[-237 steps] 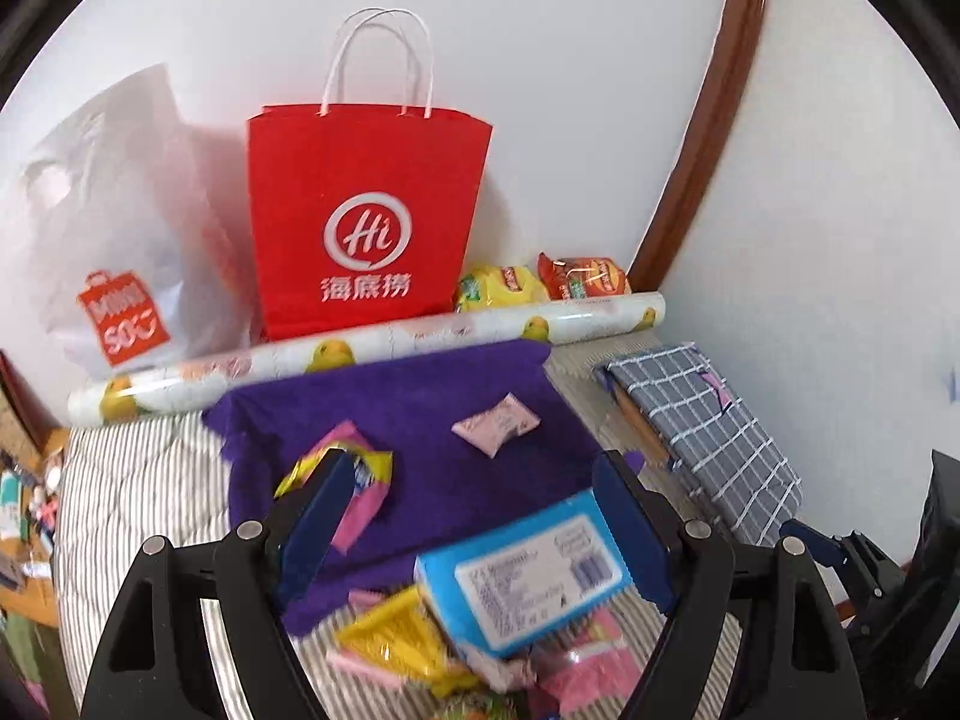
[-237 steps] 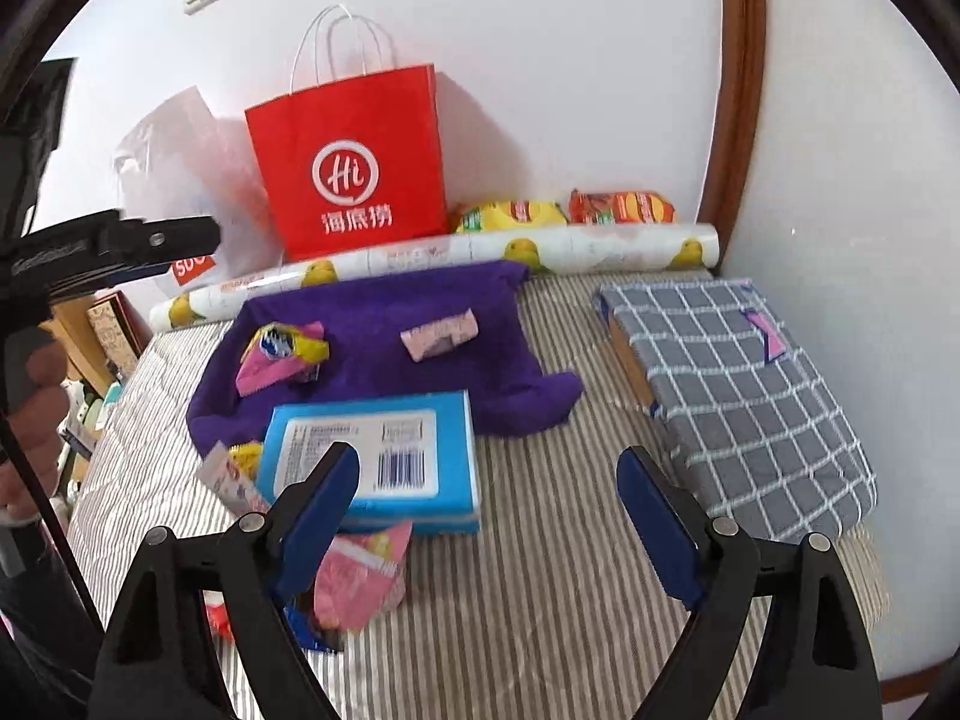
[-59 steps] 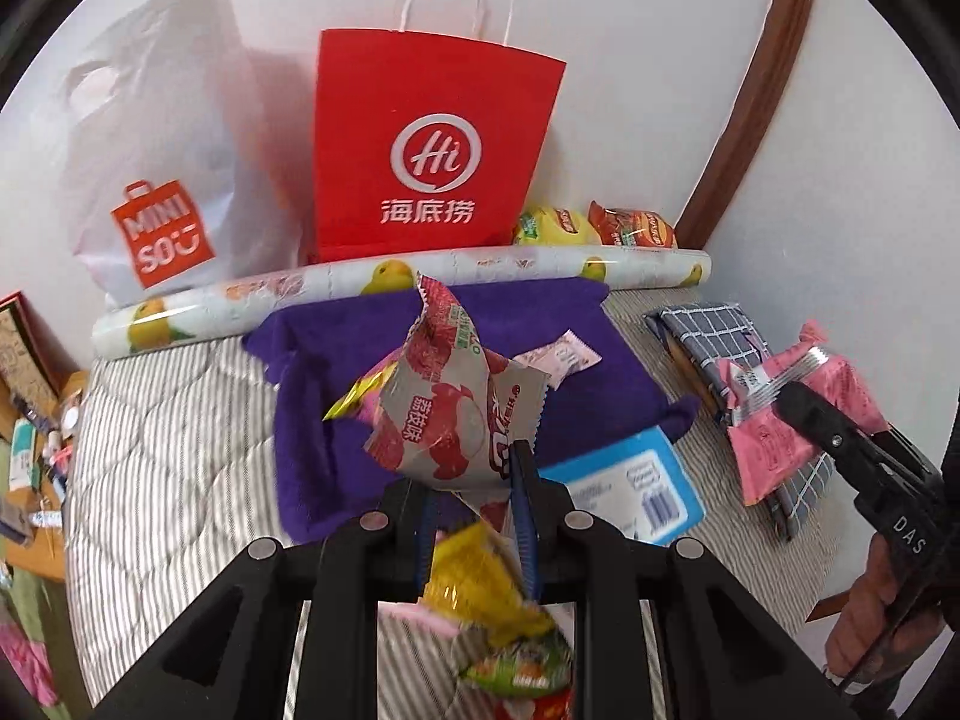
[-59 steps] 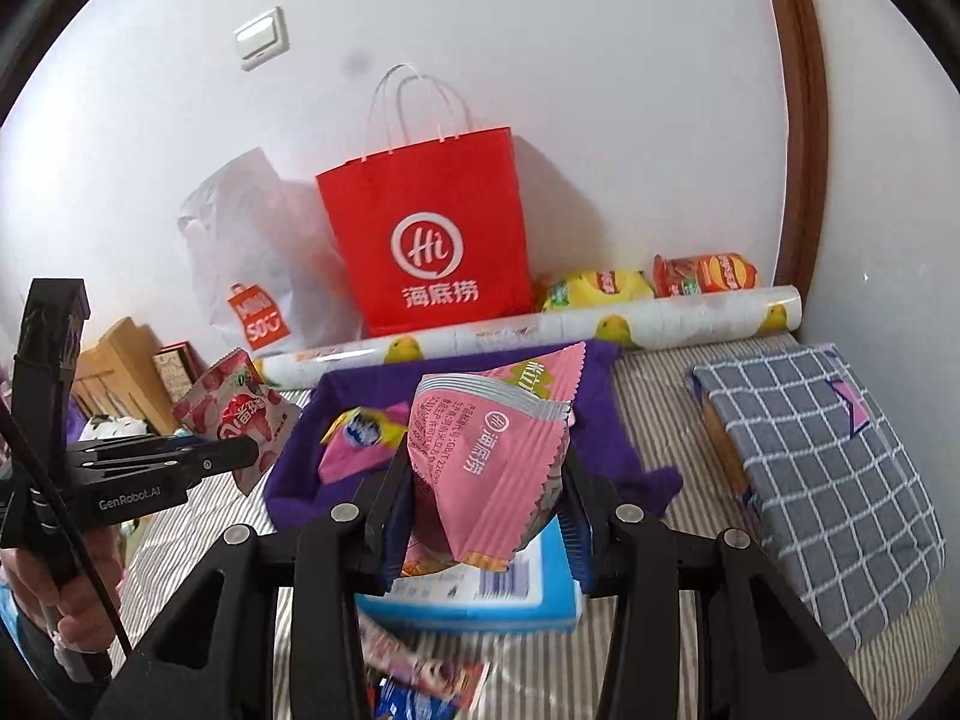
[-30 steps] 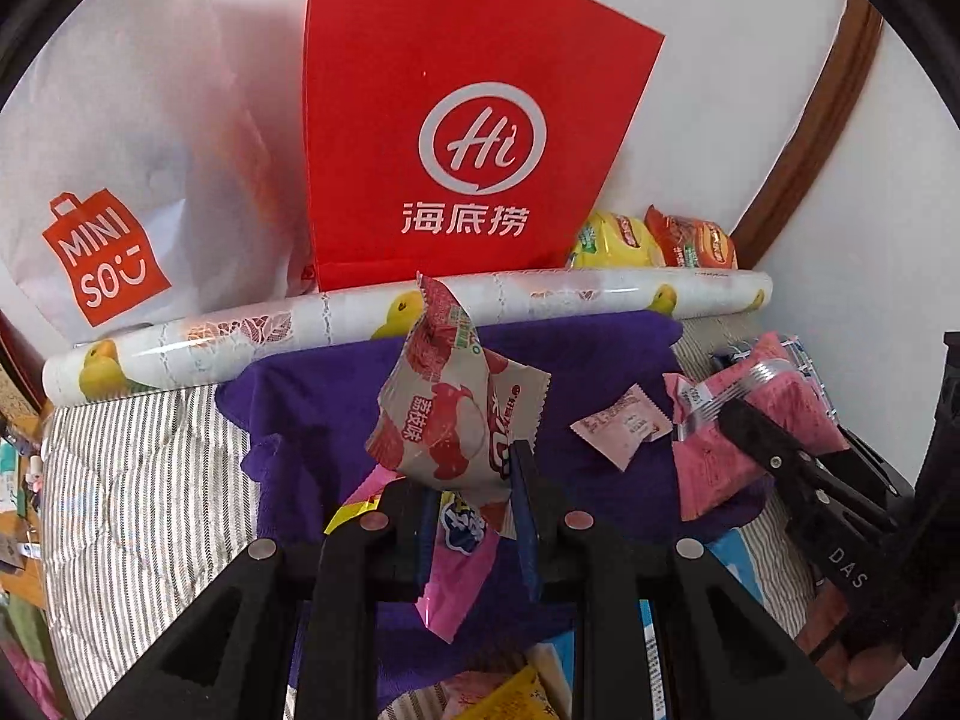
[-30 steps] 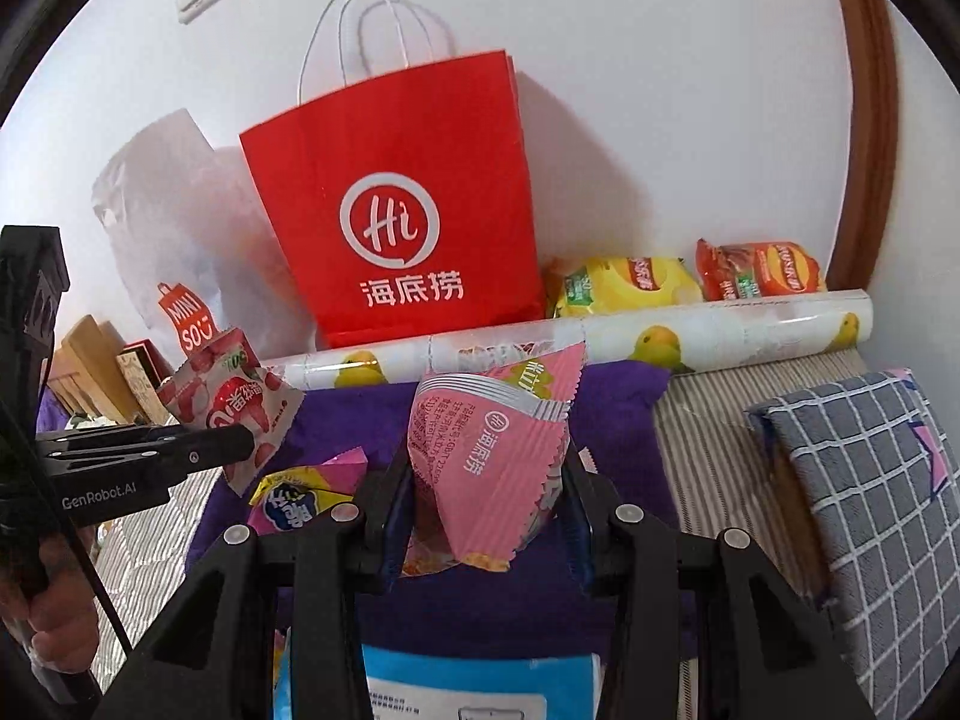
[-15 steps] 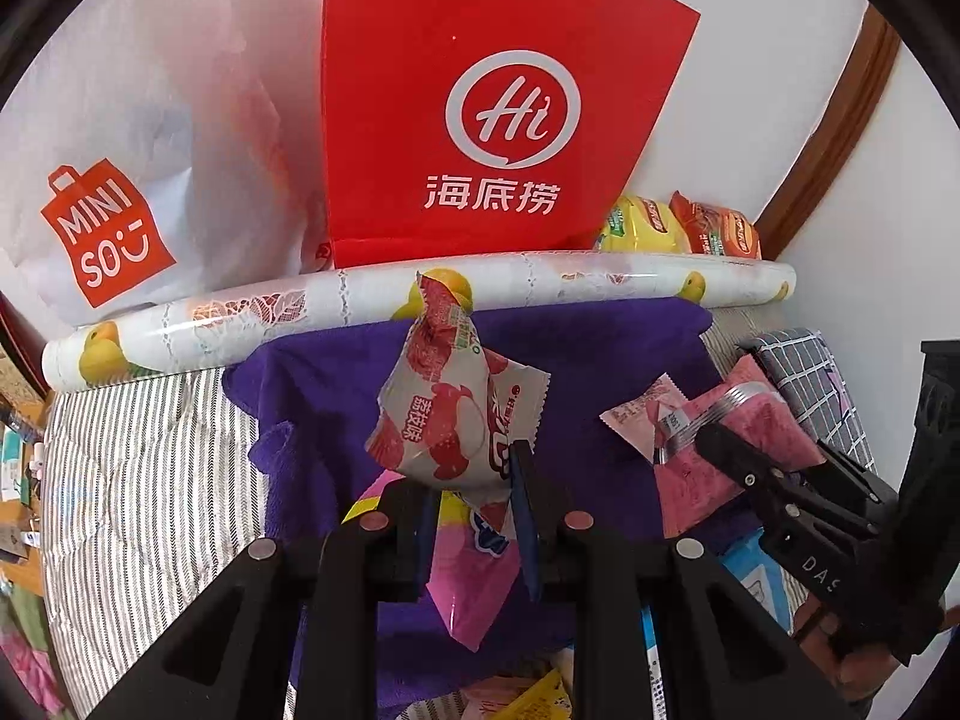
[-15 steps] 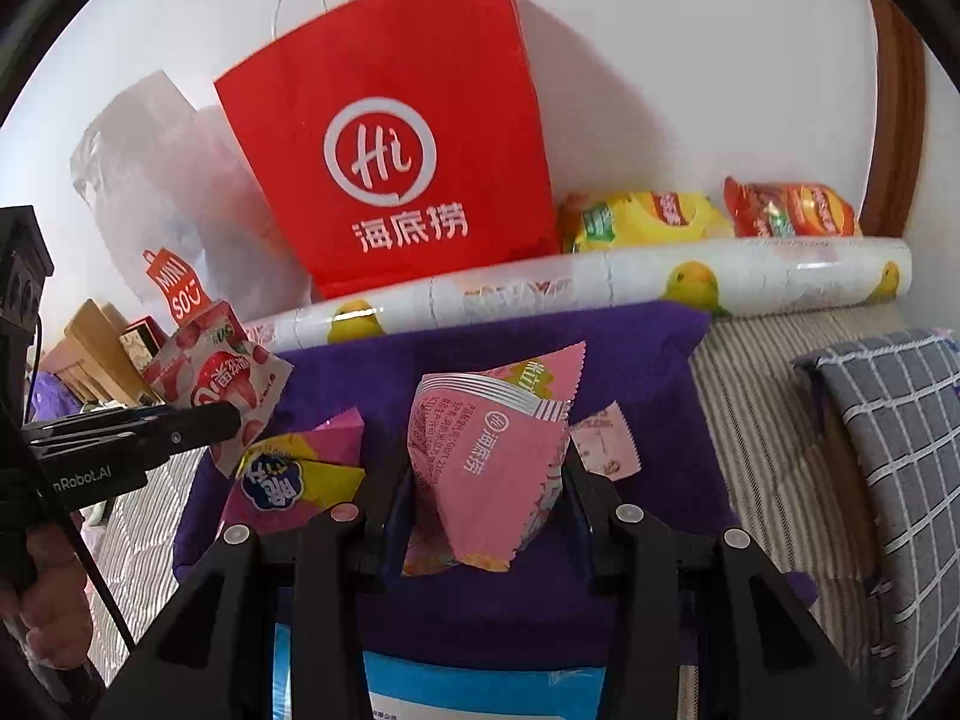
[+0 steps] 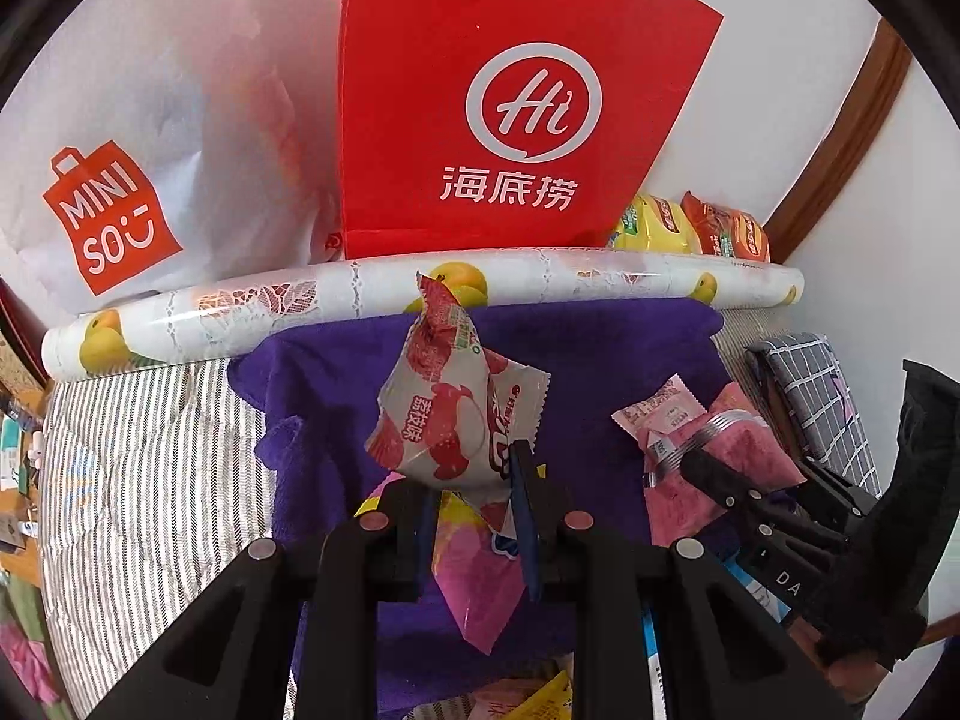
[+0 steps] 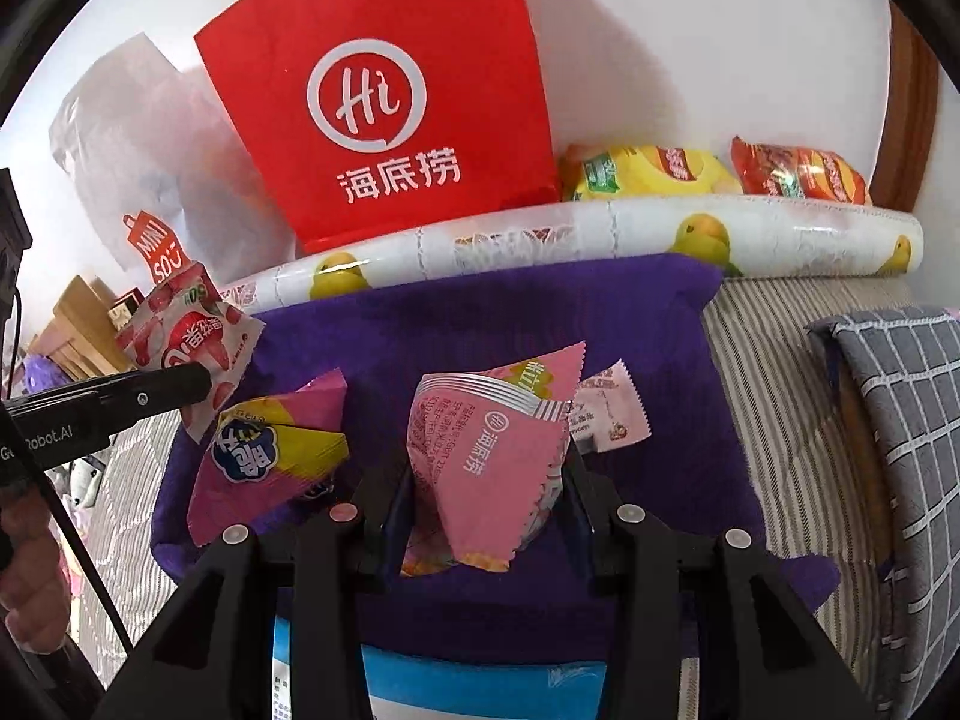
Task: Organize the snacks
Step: 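Lower the pink bag and open the right tool while the left tool releases the strawberry bag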
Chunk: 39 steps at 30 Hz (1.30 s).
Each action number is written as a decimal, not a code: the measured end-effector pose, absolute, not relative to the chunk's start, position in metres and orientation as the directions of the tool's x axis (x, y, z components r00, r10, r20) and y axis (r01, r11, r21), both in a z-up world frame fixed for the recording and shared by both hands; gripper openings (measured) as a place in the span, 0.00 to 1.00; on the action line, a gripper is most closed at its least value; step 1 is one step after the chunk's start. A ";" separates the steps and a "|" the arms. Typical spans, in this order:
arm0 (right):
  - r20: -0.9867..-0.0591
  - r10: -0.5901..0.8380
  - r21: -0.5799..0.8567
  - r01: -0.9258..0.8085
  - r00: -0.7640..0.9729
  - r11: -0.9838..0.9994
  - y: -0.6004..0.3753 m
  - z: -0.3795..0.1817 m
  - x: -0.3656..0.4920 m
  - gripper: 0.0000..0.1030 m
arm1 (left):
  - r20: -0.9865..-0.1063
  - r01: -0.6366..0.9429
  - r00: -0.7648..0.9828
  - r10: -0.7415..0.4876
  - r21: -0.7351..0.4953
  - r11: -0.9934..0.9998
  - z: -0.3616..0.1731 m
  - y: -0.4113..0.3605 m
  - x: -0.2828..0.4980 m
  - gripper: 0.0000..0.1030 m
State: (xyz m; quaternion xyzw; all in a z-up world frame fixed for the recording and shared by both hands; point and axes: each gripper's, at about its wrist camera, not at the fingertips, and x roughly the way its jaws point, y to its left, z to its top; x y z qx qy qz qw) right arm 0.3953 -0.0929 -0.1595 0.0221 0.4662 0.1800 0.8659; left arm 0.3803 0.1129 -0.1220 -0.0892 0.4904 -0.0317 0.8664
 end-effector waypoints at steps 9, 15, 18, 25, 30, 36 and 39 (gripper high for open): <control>-0.814 0.269 0.123 -0.299 0.515 0.946 -0.088 -0.165 0.393 0.45 | -0.848 -0.032 0.512 -0.140 -0.182 0.983 -0.124 0.112 0.382 0.21; -0.812 0.252 0.109 -0.288 0.527 0.952 -0.093 -0.162 0.395 0.57 | -0.847 -0.032 0.511 -0.145 -0.187 0.982 -0.124 0.115 0.382 0.21; -0.802 0.244 0.095 -0.288 0.545 0.953 -0.095 -0.157 0.393 0.59 | -0.845 -0.043 0.516 -0.142 -0.190 0.981 -0.122 0.120 0.382 0.21; -0.768 0.257 0.103 -0.283 0.587 0.954 -0.104 -0.145 0.389 0.64 | -0.842 -0.010 0.502 -0.199 -0.236 0.972 -0.128 0.113 0.383 0.21; -0.758 0.264 0.120 -0.271 0.597 0.955 -0.110 -0.142 0.388 0.64 | -0.851 0.037 0.459 -0.256 -0.269 0.962 -0.139 0.095 0.385 0.21; -0.750 0.277 0.141 -0.264 0.601 0.954 -0.115 -0.139 0.386 0.64 | -0.854 0.043 0.468 -0.229 -0.236 0.971 -0.139 0.091 0.384 0.21; -0.753 0.278 0.146 -0.261 0.596 0.954 -0.116 -0.138 0.384 0.64 | -0.856 0.056 0.469 -0.216 -0.216 0.975 -0.138 0.089 0.384 0.21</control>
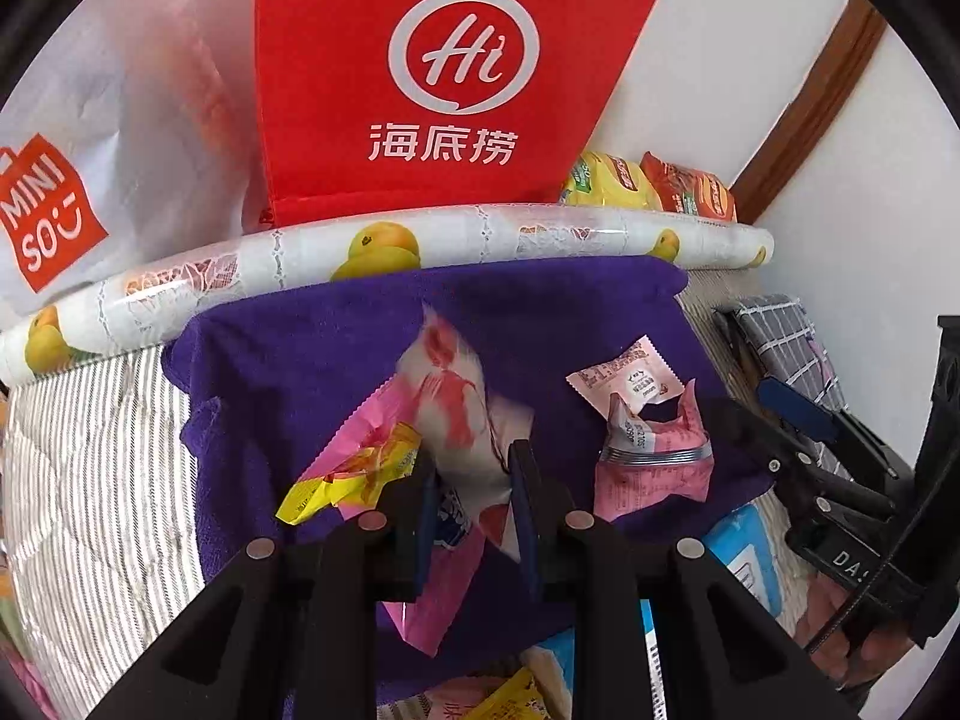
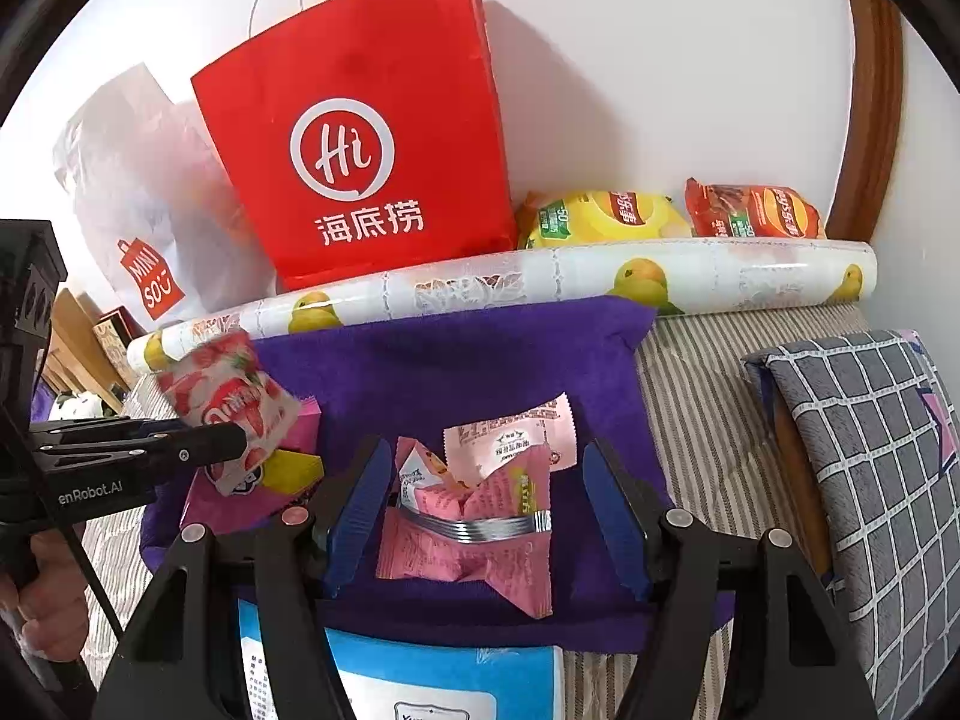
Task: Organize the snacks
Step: 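Lower the pink bag and open the right tool while the left tool releases the strawberry bag, then withdraw both tools from the towel back toward the snack pile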
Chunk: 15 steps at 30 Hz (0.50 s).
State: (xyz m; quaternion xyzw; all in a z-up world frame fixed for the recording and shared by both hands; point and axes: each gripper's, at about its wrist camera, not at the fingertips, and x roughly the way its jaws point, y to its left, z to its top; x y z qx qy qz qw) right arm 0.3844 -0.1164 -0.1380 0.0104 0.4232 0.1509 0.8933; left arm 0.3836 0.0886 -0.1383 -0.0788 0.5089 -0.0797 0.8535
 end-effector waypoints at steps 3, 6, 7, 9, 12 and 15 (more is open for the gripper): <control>-0.756 0.275 0.144 -0.259 0.593 0.955 -0.117 -0.137 0.381 0.64 | -0.863 0.067 0.468 -0.192 -0.182 0.981 -0.138 0.084 0.384 0.22; -0.760 0.265 0.134 -0.257 0.593 0.957 -0.117 -0.135 0.376 0.64 | -0.872 0.068 0.456 -0.179 -0.166 0.984 -0.138 0.083 0.383 0.29; -0.761 0.261 0.129 -0.256 0.593 0.958 -0.117 -0.134 0.373 0.64 | -0.875 0.068 0.451 -0.177 -0.164 0.984 -0.138 0.083 0.384 0.32; -0.764 0.255 0.123 -0.255 0.593 0.959 -0.118 -0.133 0.369 0.64 | -0.879 0.067 0.443 -0.178 -0.165 0.984 -0.137 0.084 0.384 0.36; -0.769 0.241 0.108 -0.252 0.592 0.962 -0.119 -0.129 0.360 0.64 | -0.878 0.060 0.442 -0.184 -0.176 0.983 -0.134 0.086 0.383 0.40; -0.775 0.229 0.094 -0.250 0.589 0.964 -0.120 -0.127 0.350 0.64 | -0.870 0.069 0.450 -0.201 -0.191 0.979 -0.128 0.087 0.379 0.52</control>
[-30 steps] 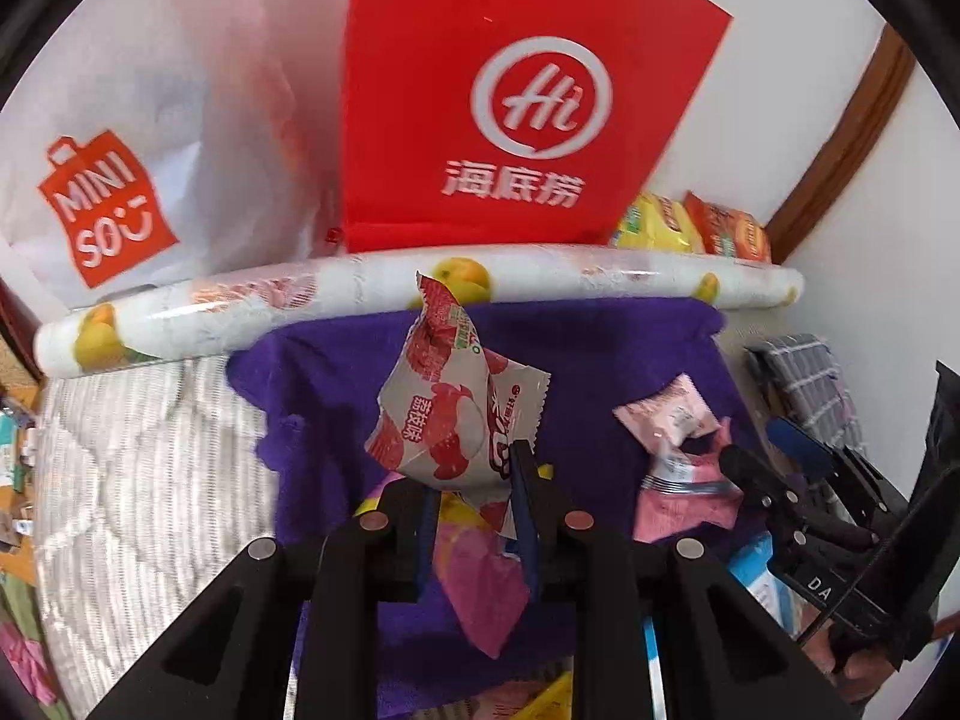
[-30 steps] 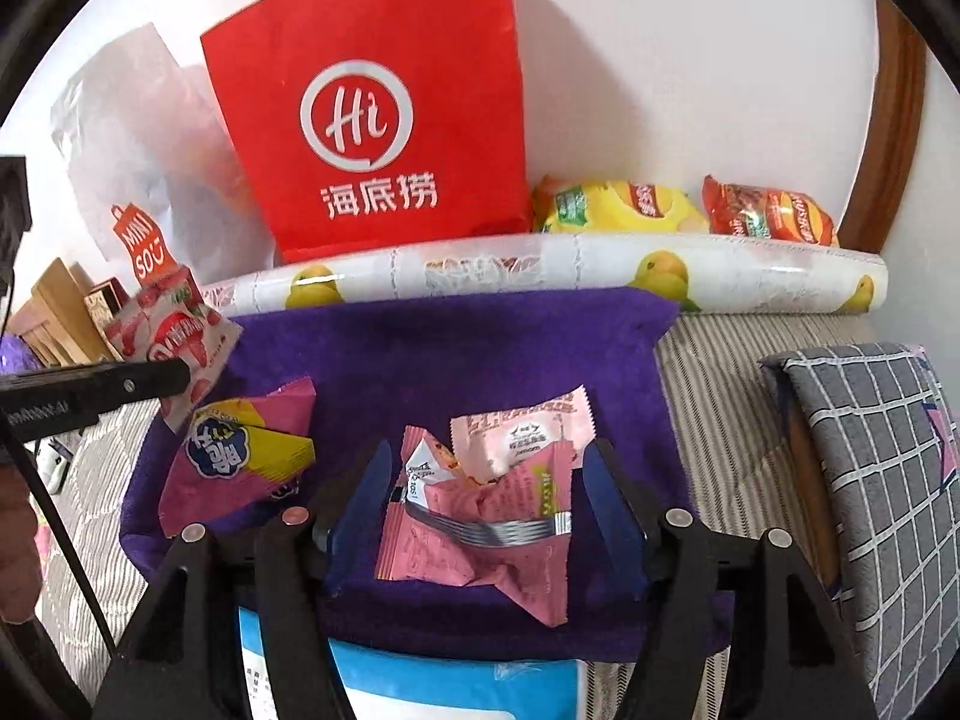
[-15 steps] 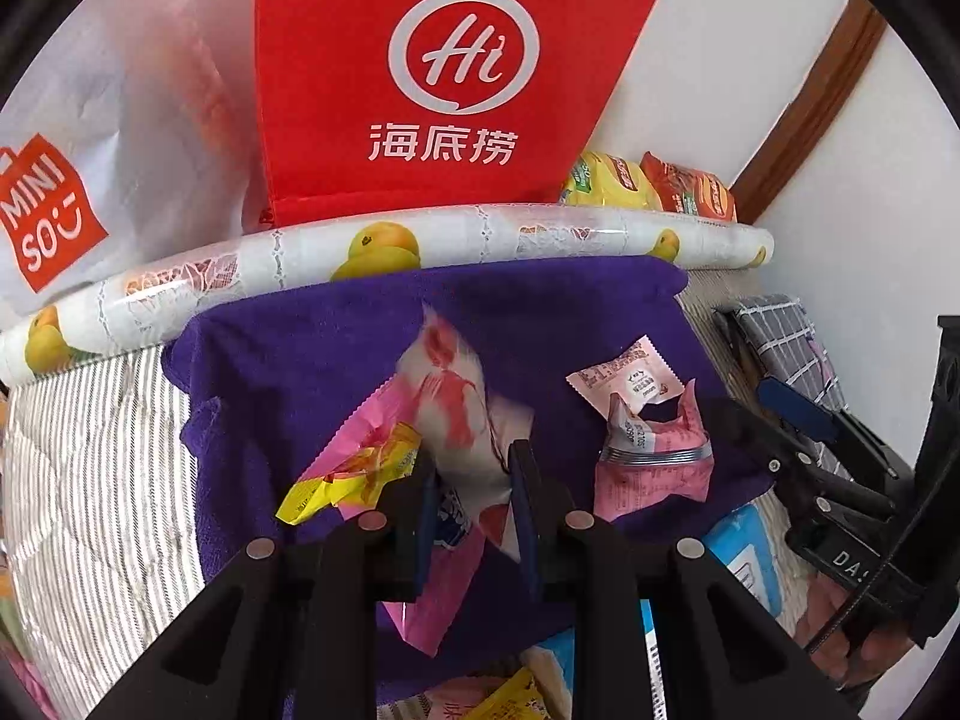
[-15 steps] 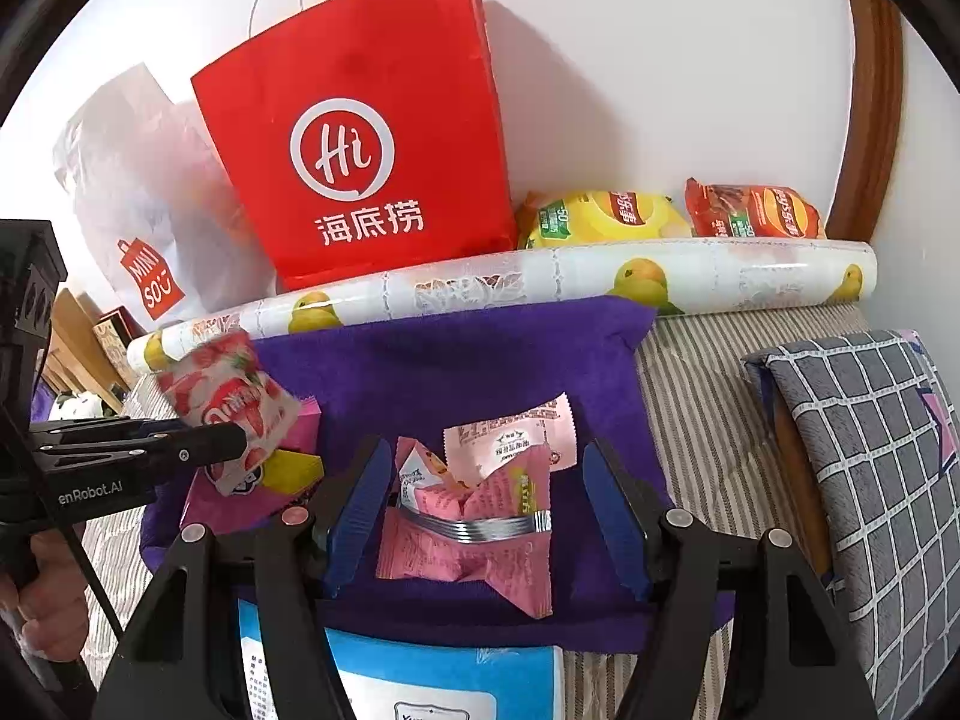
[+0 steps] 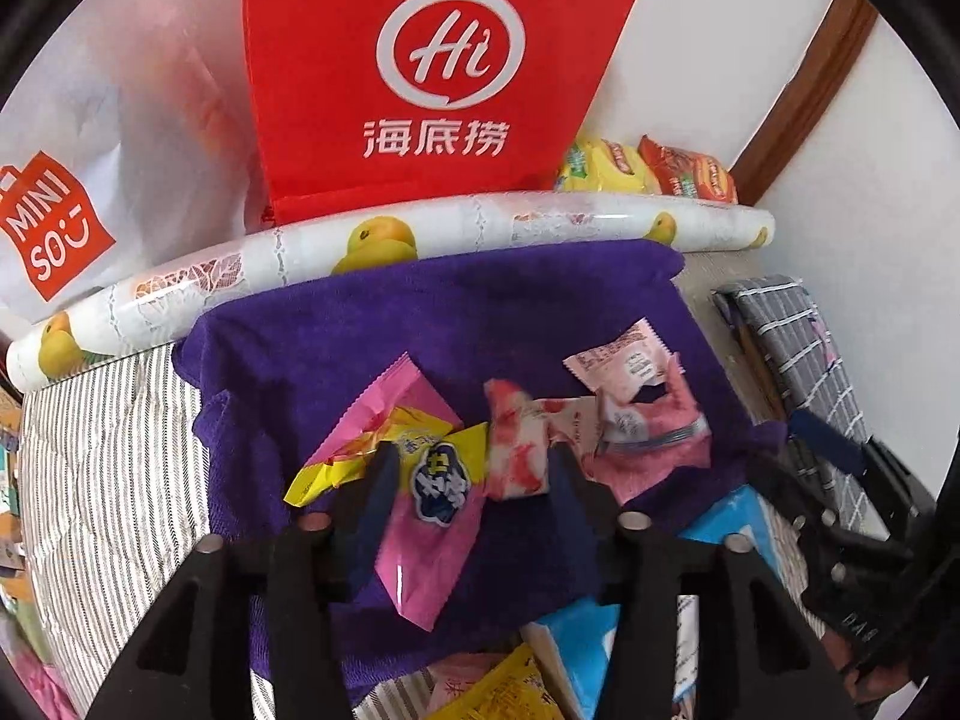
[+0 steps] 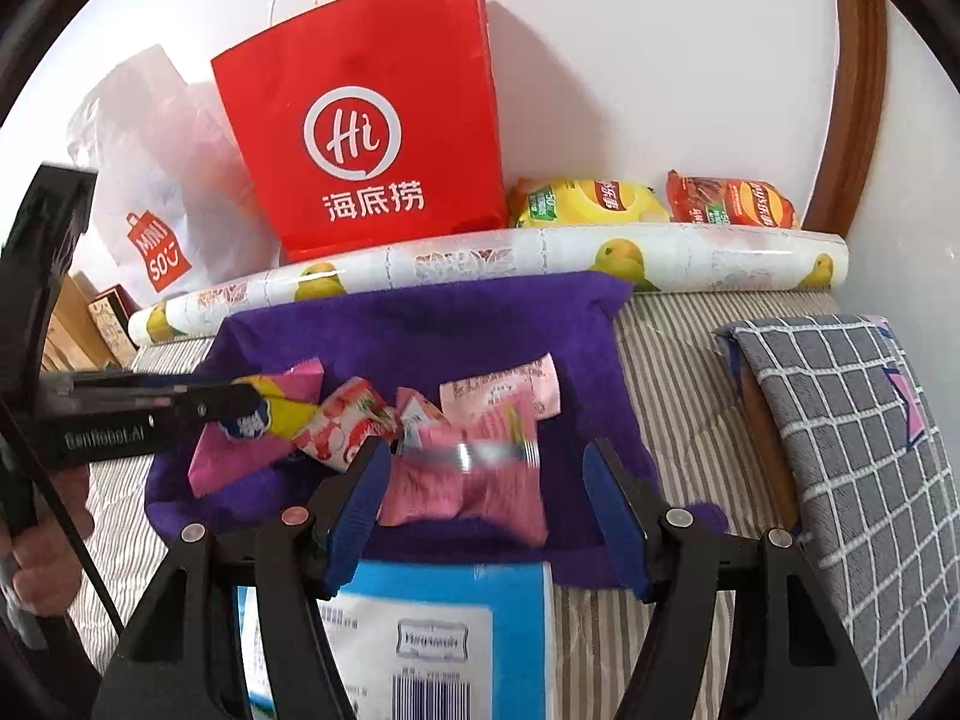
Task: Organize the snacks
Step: 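Withdraw both tools from the towel back toward the snack pile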
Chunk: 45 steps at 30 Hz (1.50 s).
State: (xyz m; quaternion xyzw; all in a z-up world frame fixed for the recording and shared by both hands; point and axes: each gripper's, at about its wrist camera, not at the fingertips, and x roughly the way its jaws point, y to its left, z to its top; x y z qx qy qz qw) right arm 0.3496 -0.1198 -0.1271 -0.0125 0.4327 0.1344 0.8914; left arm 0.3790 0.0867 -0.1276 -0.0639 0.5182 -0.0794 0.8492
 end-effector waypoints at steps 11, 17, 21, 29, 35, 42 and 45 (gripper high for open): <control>-0.780 0.187 0.058 -0.229 0.598 0.972 -0.123 -0.113 0.314 0.64 | -0.822 0.107 0.511 -0.252 -0.230 0.967 -0.093 0.087 0.361 0.59; -0.776 0.164 0.041 -0.210 0.609 0.977 -0.129 -0.106 0.294 0.64 | -0.805 0.126 0.532 -0.263 -0.232 0.965 -0.080 0.085 0.352 0.59; -0.776 0.169 0.058 -0.197 0.608 0.979 -0.136 -0.103 0.280 0.64 | -0.796 0.124 0.549 -0.255 -0.224 0.967 -0.072 0.086 0.346 0.59; -0.774 0.203 0.092 -0.210 0.599 0.973 -0.144 -0.102 0.249 0.64 | -0.804 0.080 0.534 -0.261 -0.259 0.963 -0.072 0.090 0.328 0.59; -0.771 0.250 0.131 -0.238 0.586 0.962 -0.143 -0.106 0.227 0.64 | -0.817 0.051 0.532 -0.223 -0.232 0.971 -0.070 0.087 0.298 0.59; -0.768 0.307 0.179 -0.272 0.562 0.946 -0.139 -0.114 0.196 0.64 | -0.821 0.020 0.544 -0.173 -0.193 0.981 -0.071 0.089 0.260 0.59; -0.780 0.320 0.192 -0.281 0.538 0.940 -0.136 -0.123 0.185 0.64 | -0.824 0.000 0.540 -0.168 -0.199 0.980 -0.078 0.096 0.243 0.59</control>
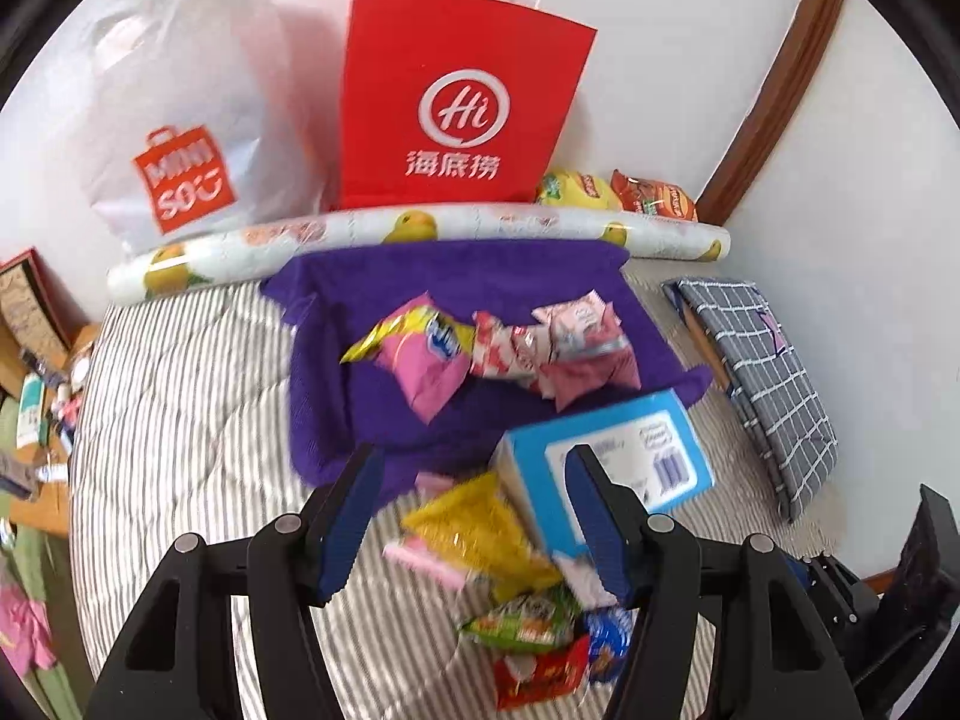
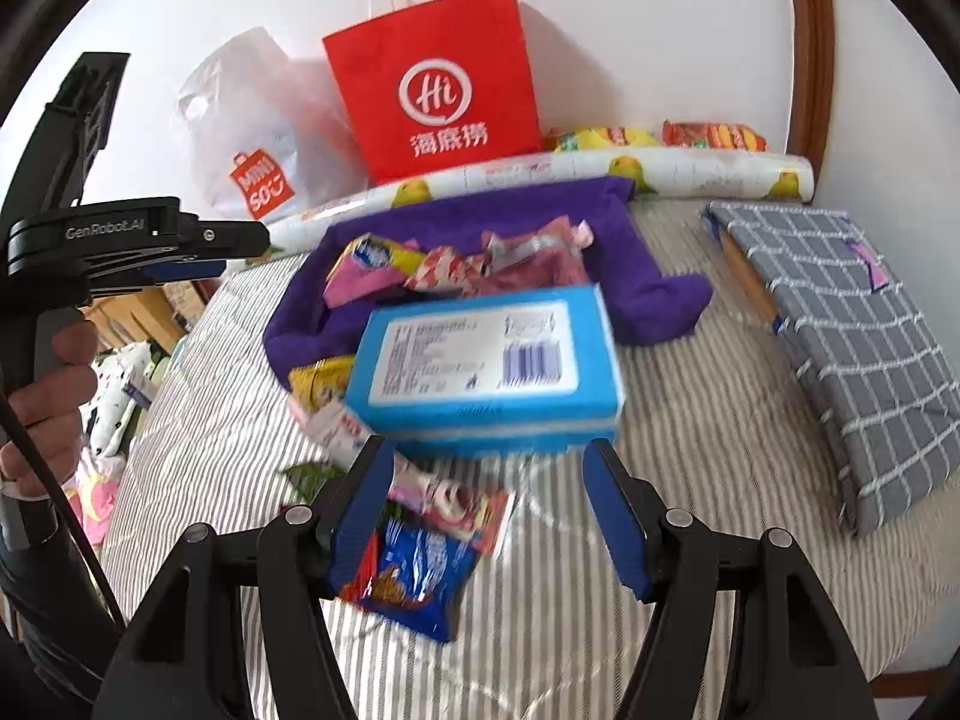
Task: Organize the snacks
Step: 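Withdraw both tools from the towel back toward the snack pile, then grasp the long white-red stick snack packet with the right tool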
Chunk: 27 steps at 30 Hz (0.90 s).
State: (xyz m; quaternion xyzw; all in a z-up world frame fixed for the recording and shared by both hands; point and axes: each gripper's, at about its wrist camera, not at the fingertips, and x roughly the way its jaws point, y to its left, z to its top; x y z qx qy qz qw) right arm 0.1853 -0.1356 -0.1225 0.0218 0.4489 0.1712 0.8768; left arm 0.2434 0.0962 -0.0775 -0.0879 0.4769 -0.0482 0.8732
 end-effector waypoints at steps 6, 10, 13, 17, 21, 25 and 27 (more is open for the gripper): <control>-0.801 0.349 0.202 -0.329 0.487 0.923 -0.118 -0.144 0.170 0.64 | -0.834 -0.038 0.532 -0.147 -0.197 0.980 -0.086 0.114 0.212 0.59; -0.803 0.329 0.162 -0.349 0.498 0.923 -0.107 -0.154 0.174 0.64 | -0.840 -0.059 0.528 -0.124 -0.182 0.981 -0.092 0.126 0.192 0.59; -0.810 0.323 0.134 -0.382 0.490 0.914 -0.095 -0.163 0.183 0.64 | -0.848 -0.077 0.517 -0.113 -0.178 0.981 -0.098 0.136 0.179 0.59; -0.826 0.203 -0.025 -0.394 0.526 0.919 -0.074 -0.178 0.190 0.58 | -0.857 -0.093 0.503 -0.110 -0.180 0.979 -0.106 0.146 0.170 0.59; -0.827 0.160 -0.119 -0.446 0.539 0.887 -0.057 -0.190 0.192 0.48 | -0.861 -0.106 0.495 -0.117 -0.193 0.975 -0.113 0.154 0.163 0.59; -0.819 0.140 -0.150 -0.443 0.556 0.884 -0.055 -0.190 0.195 0.30 | -0.863 -0.095 0.489 -0.129 -0.200 0.975 -0.117 0.154 0.158 0.59; -0.797 0.157 -0.150 -0.442 0.584 0.884 -0.059 -0.181 0.187 0.28 | -0.863 -0.088 0.488 -0.135 -0.202 0.975 -0.120 0.152 0.156 0.59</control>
